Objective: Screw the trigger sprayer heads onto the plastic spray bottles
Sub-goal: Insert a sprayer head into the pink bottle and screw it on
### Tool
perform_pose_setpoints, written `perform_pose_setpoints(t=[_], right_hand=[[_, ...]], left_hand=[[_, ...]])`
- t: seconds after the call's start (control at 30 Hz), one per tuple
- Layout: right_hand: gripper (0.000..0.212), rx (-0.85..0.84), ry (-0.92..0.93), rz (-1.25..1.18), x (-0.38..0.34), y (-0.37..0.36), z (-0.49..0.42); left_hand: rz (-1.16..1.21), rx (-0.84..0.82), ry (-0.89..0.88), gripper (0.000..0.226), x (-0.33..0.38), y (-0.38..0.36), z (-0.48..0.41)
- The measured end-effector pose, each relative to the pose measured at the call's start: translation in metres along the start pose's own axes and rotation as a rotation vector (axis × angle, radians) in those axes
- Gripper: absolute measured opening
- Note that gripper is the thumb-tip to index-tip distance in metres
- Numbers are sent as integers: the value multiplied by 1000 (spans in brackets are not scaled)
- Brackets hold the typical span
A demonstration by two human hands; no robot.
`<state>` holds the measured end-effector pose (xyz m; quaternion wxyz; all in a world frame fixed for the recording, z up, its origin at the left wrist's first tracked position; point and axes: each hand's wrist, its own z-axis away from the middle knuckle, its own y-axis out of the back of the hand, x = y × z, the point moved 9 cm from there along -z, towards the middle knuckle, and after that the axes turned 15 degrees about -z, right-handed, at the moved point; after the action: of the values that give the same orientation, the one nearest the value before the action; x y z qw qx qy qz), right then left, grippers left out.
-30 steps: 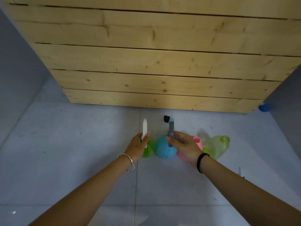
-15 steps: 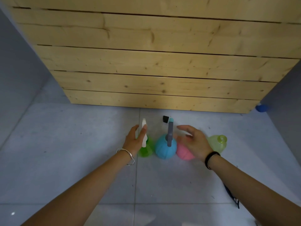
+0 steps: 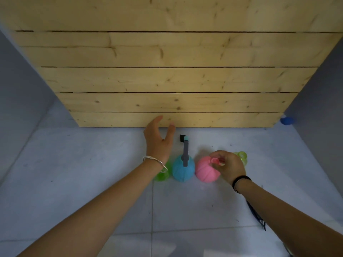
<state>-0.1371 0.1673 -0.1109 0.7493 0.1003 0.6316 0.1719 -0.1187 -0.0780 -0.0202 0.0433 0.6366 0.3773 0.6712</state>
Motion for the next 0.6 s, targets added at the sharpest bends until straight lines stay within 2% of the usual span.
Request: perform_pose_setpoints(t=[0.1,0.23,0.37,0.43,0.6], right_hand=[[14,1,61,-13,-20,26,9],[13,24,119,-159,-52,82,29],[17,51,114,-358,-62,131,56],[18,67,87,-435,-58,148,67],[18,88,-20,-533,-21,170,93]], left_hand=[[-2,-2,-224,43,43,-7,18],[49,-321,-296,45,72,-58,49],[-215,-701,-313,97,70,-122,87],[-283,-810,-352,109,70,-140,104],[-264,-963,-423,97,70,-176,148]])
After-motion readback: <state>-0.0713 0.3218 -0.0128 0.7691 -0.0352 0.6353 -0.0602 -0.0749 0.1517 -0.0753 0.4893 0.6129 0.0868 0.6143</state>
